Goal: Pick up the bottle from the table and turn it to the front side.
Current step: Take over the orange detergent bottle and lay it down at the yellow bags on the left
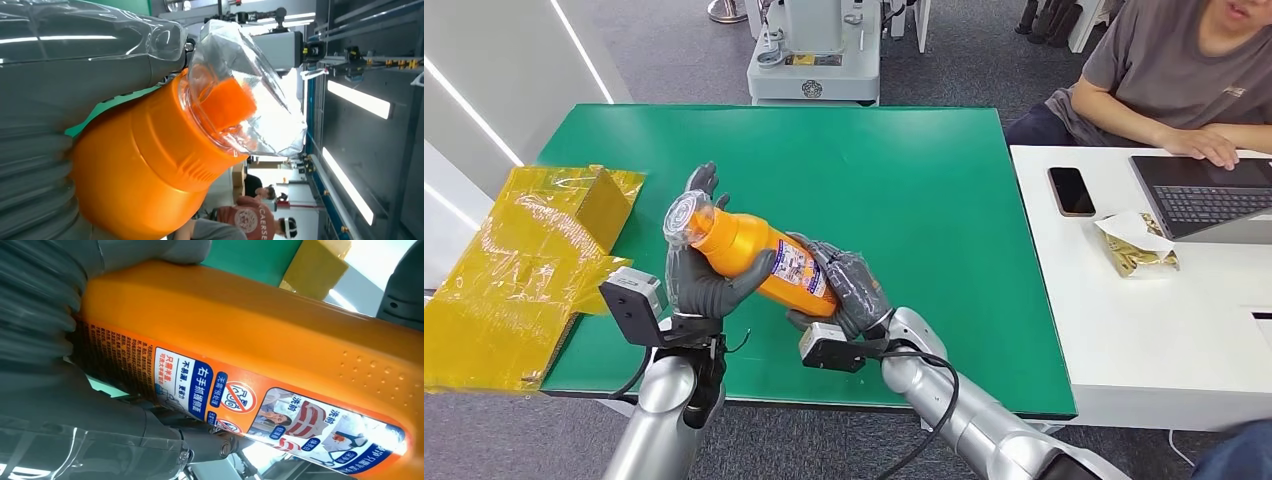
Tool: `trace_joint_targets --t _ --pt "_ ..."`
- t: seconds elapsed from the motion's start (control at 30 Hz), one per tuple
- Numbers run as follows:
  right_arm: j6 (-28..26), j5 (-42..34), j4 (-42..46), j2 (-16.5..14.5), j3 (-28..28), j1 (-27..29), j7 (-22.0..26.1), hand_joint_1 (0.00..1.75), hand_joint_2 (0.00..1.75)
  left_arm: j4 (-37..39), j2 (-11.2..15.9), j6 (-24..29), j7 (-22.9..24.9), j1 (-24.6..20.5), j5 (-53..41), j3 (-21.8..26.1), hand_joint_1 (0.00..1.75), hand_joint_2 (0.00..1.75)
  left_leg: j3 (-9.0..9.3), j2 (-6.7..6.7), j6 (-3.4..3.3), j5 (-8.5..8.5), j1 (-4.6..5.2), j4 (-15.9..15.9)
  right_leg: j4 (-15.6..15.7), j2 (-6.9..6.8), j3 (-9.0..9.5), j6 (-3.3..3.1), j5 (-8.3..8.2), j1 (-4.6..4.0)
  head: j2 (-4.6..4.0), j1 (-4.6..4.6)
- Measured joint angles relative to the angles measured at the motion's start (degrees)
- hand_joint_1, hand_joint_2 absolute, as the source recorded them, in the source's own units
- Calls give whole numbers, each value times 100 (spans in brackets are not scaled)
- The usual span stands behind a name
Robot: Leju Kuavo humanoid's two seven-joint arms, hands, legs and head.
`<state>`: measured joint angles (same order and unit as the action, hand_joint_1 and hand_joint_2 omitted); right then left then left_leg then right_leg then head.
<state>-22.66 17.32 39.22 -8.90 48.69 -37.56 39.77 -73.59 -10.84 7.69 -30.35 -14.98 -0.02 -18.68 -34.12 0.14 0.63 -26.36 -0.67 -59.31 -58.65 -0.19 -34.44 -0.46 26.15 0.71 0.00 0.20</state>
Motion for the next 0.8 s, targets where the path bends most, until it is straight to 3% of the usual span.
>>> trace_joint_targets --t 0.03,0.07,0.8 --pt "-23 1 2 0 -24 1 0 175 175 22 1 -16 13 -14 5 -21 148 175 0 0 0 0 0 0 0 0 0 0 0 0 0 0" --pt "-41 1 5 0 -50 1 -1 175 175 41 1 -28 24 -23 8 -42 175 175 0 0 0 0 0 0 0 0 0 0 0 0 0 0" --pt "-48 -38 51 -49 -222 31 9 175 175 80 55 -108 43 -53 13 -204 175 175 -4 -4 0 0 0 1 -1 -3 1 0 0 0 0 0"
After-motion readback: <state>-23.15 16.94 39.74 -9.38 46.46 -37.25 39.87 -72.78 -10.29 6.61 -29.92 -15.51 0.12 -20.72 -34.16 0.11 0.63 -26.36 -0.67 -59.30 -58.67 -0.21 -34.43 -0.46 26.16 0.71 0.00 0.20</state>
